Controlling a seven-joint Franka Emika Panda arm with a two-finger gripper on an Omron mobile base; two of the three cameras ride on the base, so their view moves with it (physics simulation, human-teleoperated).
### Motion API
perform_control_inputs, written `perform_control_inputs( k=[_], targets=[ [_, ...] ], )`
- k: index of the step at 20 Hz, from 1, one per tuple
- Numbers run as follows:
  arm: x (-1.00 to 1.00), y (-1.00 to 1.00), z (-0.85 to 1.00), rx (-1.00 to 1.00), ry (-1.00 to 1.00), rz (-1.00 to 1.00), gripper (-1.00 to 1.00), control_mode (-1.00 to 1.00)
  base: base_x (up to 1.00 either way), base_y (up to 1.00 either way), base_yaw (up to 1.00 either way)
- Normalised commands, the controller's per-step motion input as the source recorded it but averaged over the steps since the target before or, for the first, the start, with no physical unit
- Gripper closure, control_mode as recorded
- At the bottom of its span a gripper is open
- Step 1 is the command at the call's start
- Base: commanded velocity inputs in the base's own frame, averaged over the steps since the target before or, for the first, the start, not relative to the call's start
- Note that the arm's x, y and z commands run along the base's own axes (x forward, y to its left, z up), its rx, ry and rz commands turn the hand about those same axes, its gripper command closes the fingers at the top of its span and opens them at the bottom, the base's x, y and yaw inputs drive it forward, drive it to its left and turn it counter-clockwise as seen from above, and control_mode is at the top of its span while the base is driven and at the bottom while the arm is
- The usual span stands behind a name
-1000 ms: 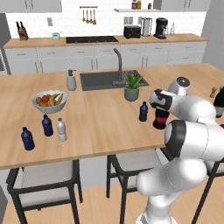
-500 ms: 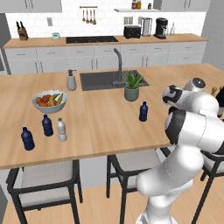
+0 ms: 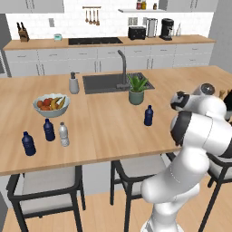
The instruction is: Move the plastic bottles in the middle to the plastics group, and the glass bottles in the middle to the glass group.
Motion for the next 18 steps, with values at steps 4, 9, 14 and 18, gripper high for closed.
perform_control_inputs(
  k=[4, 9, 14, 18],
  targets=[
    [0.0, -0.56, 0.15, -0.01, -0.07, -0.06, 1.0, -1.0, 0.0, 0.0, 0.0],
    [0.02, -0.72, 0.27, 0.01, -0.04, -0.02, 1.0, -1.0, 0.0, 0.0, 0.0],
    [0.0, -0.7, 0.04, 0.02, 0.0, -0.01, 1.0, -1.0, 0.0, 0.0, 0.0],
    [-0.02, -0.73, -0.08, 0.05, -0.03, -0.02, 1.0, -1.0, 0.0, 0.0, 0.0]
  ],
)
